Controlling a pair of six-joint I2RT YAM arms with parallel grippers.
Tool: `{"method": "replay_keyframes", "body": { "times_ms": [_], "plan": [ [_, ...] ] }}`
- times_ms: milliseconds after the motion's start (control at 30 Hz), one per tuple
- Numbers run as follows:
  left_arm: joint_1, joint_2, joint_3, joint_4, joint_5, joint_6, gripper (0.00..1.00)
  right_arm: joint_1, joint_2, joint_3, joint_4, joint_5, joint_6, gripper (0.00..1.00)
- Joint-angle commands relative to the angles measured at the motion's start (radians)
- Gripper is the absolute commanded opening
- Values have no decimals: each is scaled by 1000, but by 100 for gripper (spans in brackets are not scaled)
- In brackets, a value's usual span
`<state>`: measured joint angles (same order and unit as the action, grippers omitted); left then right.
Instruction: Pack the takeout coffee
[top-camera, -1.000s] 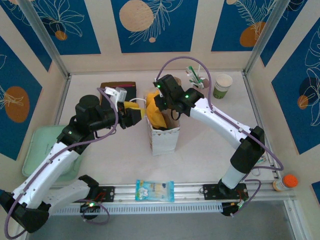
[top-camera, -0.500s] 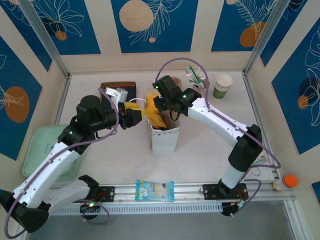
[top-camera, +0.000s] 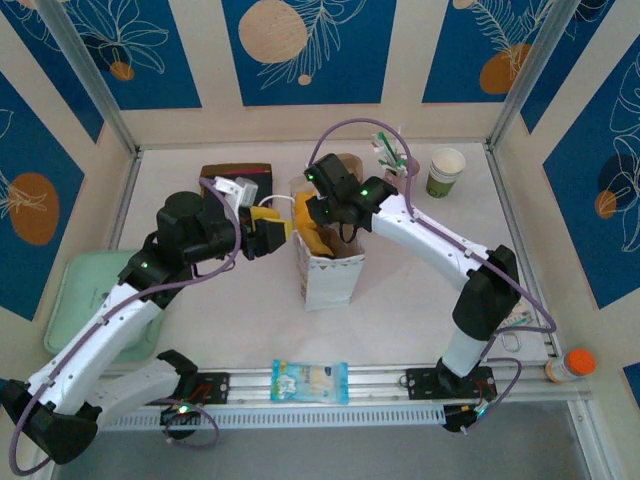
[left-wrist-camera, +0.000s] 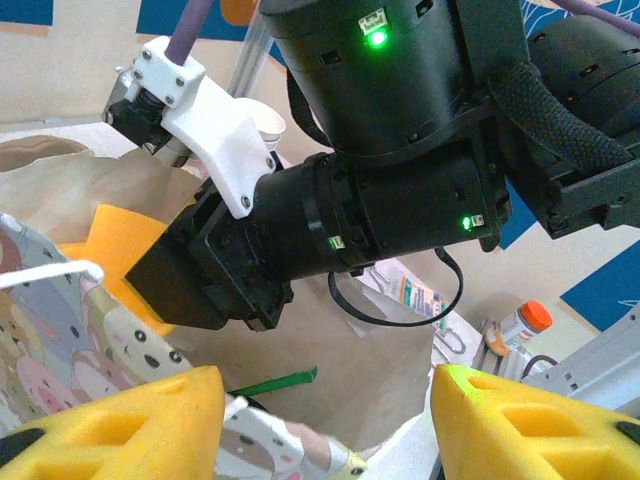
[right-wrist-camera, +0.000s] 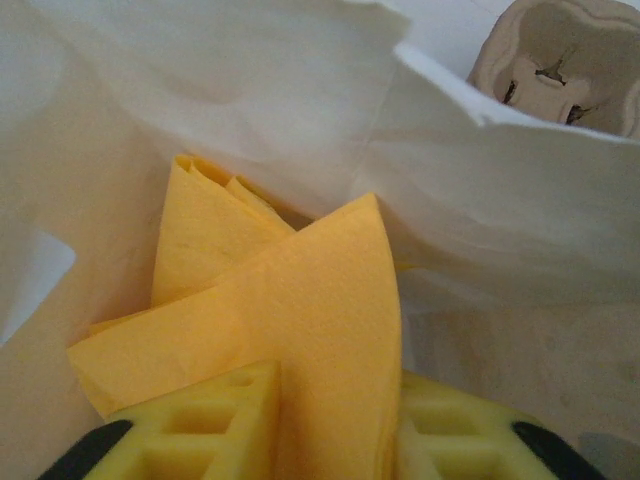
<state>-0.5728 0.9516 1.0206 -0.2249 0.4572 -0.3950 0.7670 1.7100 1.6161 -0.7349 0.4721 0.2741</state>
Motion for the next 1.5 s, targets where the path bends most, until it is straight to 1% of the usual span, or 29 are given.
{"method": "replay_keyframes", "body": {
  "times_ms": [0, 67, 167, 300, 500, 833, 1233, 1467],
  "plan": [
    [-10, -2, -8, -7, -16, 4, 57, 11, 21, 20, -38, -6, 19, 34],
    [-9, -1, -8, -9, -17, 5, 58, 11, 21, 25, -41, -7, 19, 37],
    [-12, -2, -6, -9, -21, 7, 58, 14, 16, 38, -49, -13, 19, 45],
    [-12, -2, -5, -9, -24, 8, 59, 25, 7, 57, -57, -11, 13, 53],
    [-12, -4, -2, -14, -27, 10, 59, 40, -4, 80, -71, -9, 11, 55],
    [-13, -10, 10, -30, -34, 19, 60, 58, -27, 120, -91, 0, -1, 64],
    [-13, -5, 24, -32, -35, 24, 63, 70, -44, 163, -115, 20, -13, 65],
    [-13, -4, 31, -39, -40, 30, 63, 72, -67, 179, -124, 56, -26, 66]
  ]
}}
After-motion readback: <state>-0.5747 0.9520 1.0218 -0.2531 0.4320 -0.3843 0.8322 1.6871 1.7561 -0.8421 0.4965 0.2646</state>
